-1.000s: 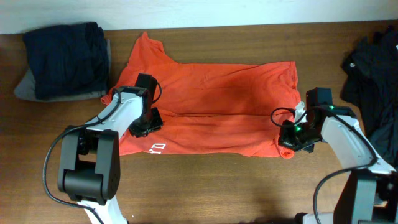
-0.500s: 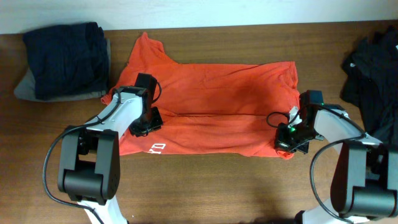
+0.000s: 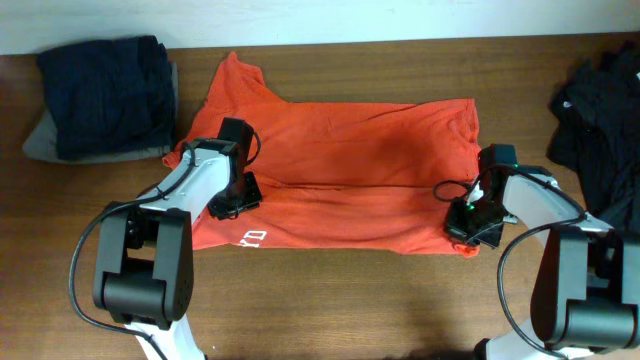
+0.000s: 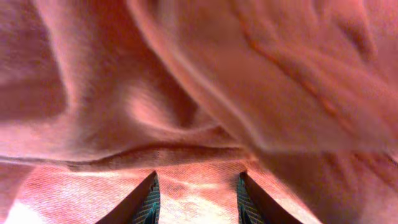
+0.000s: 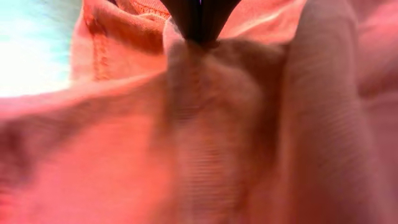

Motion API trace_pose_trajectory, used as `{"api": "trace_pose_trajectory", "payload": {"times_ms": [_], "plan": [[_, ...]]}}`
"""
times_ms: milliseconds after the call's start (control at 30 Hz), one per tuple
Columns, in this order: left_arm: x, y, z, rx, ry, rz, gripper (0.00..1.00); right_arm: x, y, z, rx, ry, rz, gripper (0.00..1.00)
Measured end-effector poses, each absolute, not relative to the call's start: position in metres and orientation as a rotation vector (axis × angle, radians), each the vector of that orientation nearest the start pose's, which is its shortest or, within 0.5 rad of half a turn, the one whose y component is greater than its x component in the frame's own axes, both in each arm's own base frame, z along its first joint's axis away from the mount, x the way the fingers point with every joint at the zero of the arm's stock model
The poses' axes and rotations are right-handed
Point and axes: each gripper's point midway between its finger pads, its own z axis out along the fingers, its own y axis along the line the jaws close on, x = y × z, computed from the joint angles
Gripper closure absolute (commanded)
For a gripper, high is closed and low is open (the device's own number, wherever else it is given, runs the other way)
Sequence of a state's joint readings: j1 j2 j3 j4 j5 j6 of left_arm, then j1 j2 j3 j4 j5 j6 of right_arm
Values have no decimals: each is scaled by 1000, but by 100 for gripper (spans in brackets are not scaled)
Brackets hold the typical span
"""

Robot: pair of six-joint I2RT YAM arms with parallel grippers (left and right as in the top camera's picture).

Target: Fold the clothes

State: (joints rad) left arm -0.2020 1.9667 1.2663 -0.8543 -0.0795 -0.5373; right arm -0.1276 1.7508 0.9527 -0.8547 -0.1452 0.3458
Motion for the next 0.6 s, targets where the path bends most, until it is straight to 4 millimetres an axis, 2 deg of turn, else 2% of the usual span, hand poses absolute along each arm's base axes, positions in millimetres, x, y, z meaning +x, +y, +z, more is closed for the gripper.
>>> {"api": "trace_pose_trajectory", "payload": {"times_ms": [333, 600], "plan": [[348, -37, 1, -540, 3041, 177, 60, 245, -40, 5, 838, 3190, -116, 96], [345, -27, 2, -545, 3038, 249, 60, 266, -59, 31, 821, 3138, -256, 96]]}}
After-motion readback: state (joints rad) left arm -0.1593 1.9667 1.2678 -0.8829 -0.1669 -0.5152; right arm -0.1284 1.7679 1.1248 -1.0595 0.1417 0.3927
